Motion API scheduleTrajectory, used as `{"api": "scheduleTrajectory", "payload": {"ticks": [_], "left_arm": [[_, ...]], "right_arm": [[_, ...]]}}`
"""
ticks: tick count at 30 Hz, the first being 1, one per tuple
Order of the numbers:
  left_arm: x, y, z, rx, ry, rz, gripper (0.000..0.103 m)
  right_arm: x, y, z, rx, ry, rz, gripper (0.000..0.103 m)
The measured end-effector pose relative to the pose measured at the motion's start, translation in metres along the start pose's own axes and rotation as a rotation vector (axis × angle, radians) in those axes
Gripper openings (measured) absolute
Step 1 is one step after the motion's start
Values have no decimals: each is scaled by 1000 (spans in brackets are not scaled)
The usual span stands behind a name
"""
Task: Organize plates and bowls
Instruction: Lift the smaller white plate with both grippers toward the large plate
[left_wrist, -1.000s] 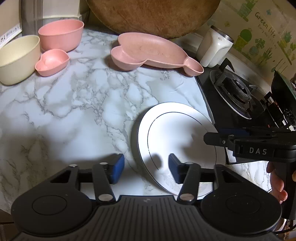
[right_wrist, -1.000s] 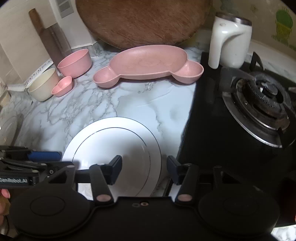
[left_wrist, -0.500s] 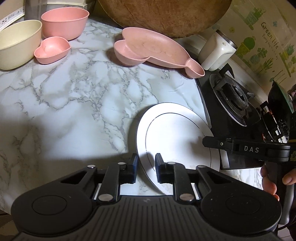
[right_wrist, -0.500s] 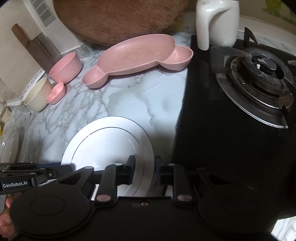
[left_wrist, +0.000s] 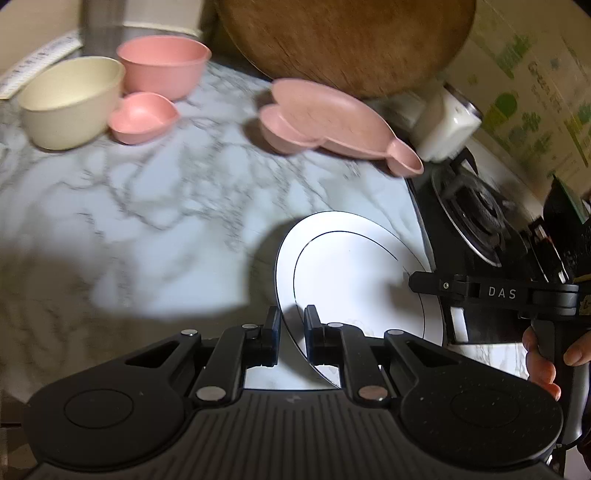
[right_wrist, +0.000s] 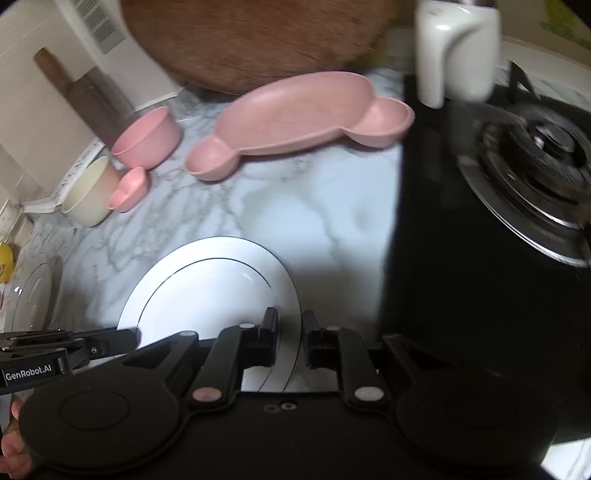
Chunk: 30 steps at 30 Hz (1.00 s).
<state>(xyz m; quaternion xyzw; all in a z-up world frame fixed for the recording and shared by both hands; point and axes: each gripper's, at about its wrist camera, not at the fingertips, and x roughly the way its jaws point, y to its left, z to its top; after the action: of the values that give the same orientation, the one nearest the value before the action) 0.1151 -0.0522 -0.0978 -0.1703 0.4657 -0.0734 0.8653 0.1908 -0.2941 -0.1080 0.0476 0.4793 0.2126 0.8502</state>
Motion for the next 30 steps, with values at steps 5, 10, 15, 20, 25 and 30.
{"api": "scheduleTrajectory", "payload": {"ticks": [5,10,15,20,25,30], "left_arm": [[-18,18,0,-47,-46,36,12],[-36,38,0,-105,-82,73,12],[-55,60,-1,-156,-125,103,12],[-75,82,-2,-201,-166,141,12],[-92,99,-3,-239,-203,172,12],[-110,118,-7,-274,-239,201,12]], "right_arm": [[8,22,12,-50,1,38,14],[16,50,21,-103,6,69,14],[23,81,28,-155,10,109,14],[29,108,32,-195,17,145,14],[37,137,38,-232,17,172,14],[45,164,40,-263,28,204,14]]}}
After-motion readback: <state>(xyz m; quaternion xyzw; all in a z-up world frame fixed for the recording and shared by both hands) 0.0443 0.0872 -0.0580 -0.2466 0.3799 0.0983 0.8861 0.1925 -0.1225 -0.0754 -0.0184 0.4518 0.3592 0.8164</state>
